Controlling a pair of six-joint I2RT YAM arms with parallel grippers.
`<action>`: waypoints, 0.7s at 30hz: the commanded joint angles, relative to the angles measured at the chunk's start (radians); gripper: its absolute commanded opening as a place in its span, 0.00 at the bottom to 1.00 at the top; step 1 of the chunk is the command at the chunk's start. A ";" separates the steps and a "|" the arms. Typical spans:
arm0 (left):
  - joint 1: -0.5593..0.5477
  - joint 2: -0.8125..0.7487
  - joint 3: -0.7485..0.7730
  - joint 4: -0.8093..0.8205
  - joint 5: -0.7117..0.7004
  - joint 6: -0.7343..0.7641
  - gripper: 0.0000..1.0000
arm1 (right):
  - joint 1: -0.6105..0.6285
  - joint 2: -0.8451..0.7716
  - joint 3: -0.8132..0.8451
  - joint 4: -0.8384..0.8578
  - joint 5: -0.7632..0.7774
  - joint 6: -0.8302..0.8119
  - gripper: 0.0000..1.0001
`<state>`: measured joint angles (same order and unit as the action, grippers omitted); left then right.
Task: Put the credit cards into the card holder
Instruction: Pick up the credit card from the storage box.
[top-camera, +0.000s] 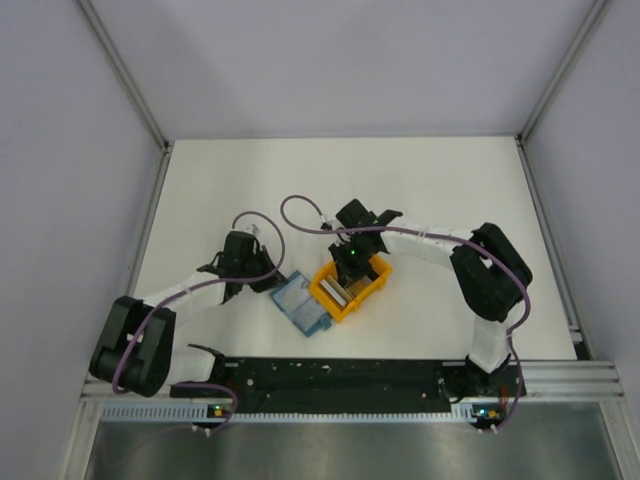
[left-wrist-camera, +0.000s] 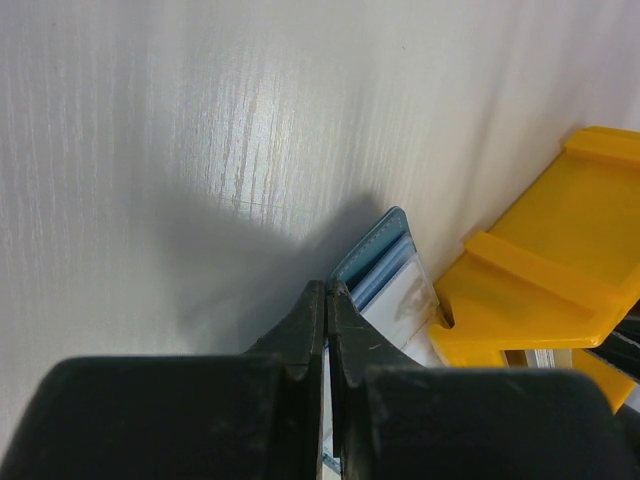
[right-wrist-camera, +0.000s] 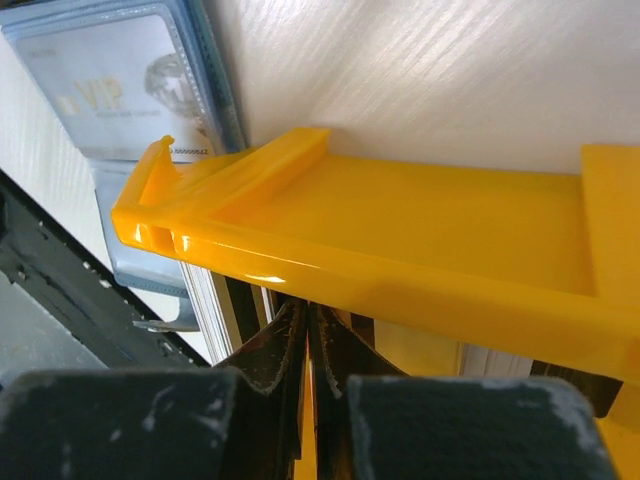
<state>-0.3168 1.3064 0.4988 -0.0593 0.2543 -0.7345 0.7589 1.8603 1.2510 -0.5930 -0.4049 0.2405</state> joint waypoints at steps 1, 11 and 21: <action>0.004 -0.029 -0.008 0.052 0.002 -0.006 0.00 | 0.014 -0.087 0.030 0.016 0.156 0.022 0.00; 0.004 -0.099 -0.039 0.052 0.003 -0.019 0.00 | 0.000 -0.190 0.056 0.019 0.433 0.065 0.00; 0.004 -0.231 -0.127 0.050 -0.041 -0.095 0.00 | 0.017 -0.331 -0.010 0.176 0.201 0.161 0.00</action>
<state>-0.3168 1.1431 0.4122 -0.0517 0.2447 -0.7780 0.7601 1.5917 1.2610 -0.5434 -0.0837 0.3355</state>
